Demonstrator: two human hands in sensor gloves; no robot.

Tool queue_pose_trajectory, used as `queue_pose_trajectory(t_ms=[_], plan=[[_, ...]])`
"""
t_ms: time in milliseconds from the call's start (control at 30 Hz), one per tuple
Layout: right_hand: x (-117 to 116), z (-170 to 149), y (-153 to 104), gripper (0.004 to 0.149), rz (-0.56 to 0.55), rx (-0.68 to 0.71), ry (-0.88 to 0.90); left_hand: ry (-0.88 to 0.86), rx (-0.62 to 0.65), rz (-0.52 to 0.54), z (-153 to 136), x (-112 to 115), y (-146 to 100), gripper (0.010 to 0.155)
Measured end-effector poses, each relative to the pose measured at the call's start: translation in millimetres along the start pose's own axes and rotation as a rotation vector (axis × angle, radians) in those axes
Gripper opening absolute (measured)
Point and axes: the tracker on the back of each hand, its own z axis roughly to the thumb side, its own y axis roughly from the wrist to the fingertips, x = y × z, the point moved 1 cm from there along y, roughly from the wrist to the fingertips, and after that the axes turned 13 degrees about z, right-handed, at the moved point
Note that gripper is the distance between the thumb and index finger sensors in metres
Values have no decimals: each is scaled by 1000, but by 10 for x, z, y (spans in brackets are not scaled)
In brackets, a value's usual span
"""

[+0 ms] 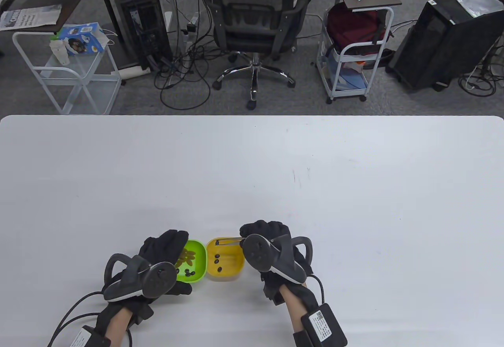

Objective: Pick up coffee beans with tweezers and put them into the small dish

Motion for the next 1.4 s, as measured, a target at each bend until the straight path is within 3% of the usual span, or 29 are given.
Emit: queue_pose_trajectory(t_ms=[333,667,1400], plan=[[13,9,-11,45,-14,15,24,2,0,-1,-1,-2,0,116],[41,250,-72,45,-57,102,-29,2,0,3,-3,-5,-3,116],[-331,753,-24,45,18,246,-209,1,-1,-2,-4,-6,1,116]])
